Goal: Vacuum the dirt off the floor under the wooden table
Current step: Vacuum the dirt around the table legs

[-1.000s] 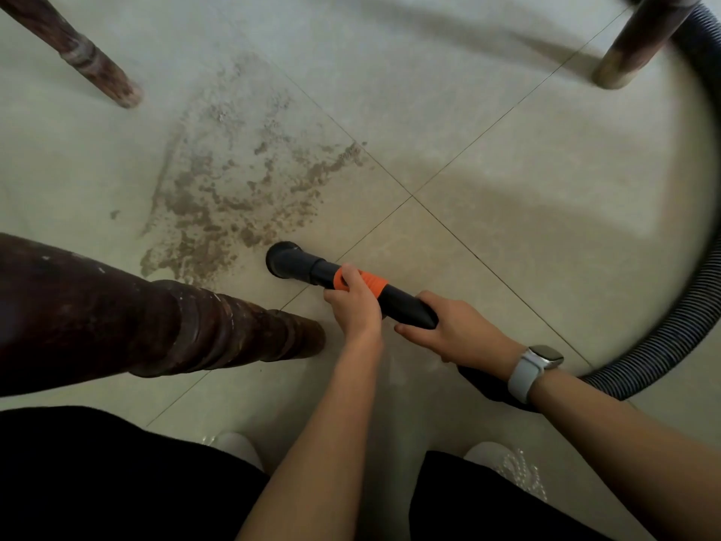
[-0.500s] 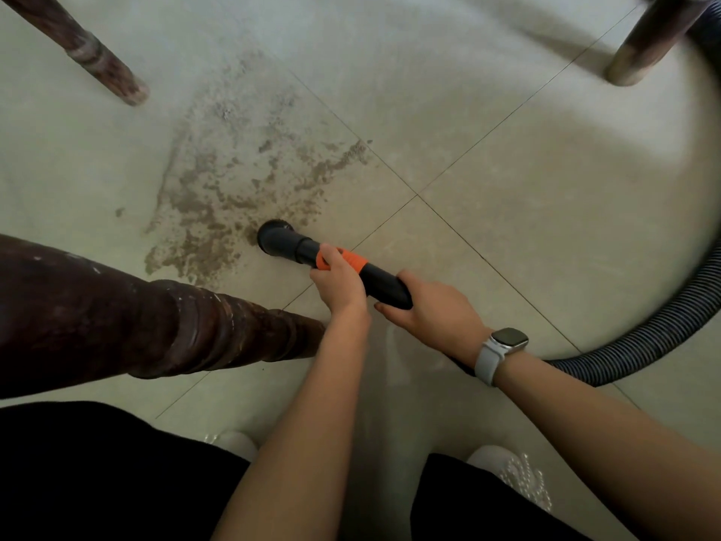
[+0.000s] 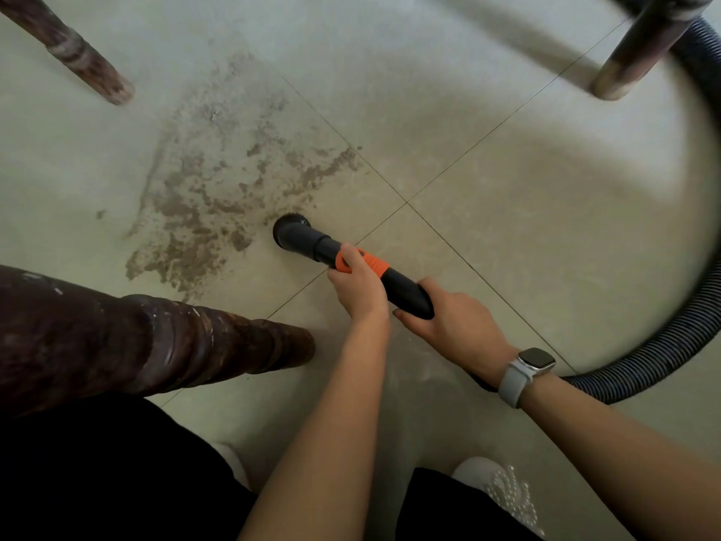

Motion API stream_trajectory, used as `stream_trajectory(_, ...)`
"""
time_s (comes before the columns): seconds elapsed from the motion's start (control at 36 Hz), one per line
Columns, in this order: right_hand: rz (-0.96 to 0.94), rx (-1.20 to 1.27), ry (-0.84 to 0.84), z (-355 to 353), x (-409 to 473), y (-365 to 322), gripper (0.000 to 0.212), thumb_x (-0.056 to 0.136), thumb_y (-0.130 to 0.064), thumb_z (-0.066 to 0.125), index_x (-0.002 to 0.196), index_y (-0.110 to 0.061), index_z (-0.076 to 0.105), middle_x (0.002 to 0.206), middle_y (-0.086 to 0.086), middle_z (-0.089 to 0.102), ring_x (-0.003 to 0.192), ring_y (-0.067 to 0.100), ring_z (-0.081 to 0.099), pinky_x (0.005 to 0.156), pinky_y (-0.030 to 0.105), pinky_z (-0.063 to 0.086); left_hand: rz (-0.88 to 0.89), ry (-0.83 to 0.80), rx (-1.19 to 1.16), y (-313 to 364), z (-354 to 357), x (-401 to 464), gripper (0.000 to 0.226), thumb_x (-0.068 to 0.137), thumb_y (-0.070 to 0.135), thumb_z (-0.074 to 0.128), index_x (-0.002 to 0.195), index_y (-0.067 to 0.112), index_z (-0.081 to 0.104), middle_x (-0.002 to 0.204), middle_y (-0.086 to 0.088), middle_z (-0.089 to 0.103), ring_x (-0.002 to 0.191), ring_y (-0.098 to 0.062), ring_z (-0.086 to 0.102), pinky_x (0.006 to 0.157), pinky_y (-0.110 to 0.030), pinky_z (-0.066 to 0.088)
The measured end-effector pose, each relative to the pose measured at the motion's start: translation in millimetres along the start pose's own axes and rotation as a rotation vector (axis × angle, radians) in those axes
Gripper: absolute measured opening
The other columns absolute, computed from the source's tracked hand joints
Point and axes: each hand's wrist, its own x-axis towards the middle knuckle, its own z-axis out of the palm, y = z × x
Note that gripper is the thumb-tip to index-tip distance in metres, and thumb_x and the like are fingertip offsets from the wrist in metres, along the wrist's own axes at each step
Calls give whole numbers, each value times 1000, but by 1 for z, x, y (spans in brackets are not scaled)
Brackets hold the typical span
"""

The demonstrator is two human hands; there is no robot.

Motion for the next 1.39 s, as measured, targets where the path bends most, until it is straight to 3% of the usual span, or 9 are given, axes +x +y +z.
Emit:
stream_trajectory(0.33,22,13,59,-6,7,0,34,91,-49,53,108,-20,48,74,-4,52,65,19,52,49,27,32,8,-65,7,10,11,6,50,98,47,37,133,12,37,113,-8,53,107,-28,55,98,-47,47)
stream_trajectory(0.69,65,63,93,-17,26,0,34,91,-48,54,104,-17,48,70,-3,52,66,22,55,58,33,42,-7,-149,22,32,30,16,56,96,48,39,136,9,35,126,-13,52,111,-31,54,97,-50,48)
stream_trajectory(0.89,112,78,143,-21,27,9,29,91,-47,54,95,-22,41,64,-8,45,60,18,48,48,29,31,-7,-246,82,40,43,9,58,98,45,38,142,9,29,131,-13,48,109,-29,52,93,-47,50)
stream_trajectory(0.97,135,97,154,-23,27,14,32,91,-47,53,100,-19,44,65,-7,46,62,22,52,52,31,35,-4,-291,97,41,49,5,57,99,45,37,142,10,26,129,-14,48,98,-24,48,89,-43,51)
stream_trajectory(1.11,171,121,184,-26,24,21,35,91,-47,54,103,-15,49,68,-1,52,67,27,57,57,36,42,6,-338,140,38,58,1,60,98,47,36,144,11,24,134,-15,47,115,-32,52,96,-48,49)
stream_trajectory(1.25,198,137,199,-28,19,28,32,90,-46,55,100,-16,49,70,1,55,68,27,59,57,36,42,24,-350,174,34,67,-2,59,98,47,38,142,10,27,132,-15,49,114,-33,53,95,-49,49)
stream_trajectory(1.39,225,208,201,-32,23,33,32,89,-48,56,101,-18,50,75,7,64,65,29,64,65,44,53,47,-379,195,35,76,2,58,98,48,37,141,9,27,129,-15,51,110,-32,55,93,-47,51)
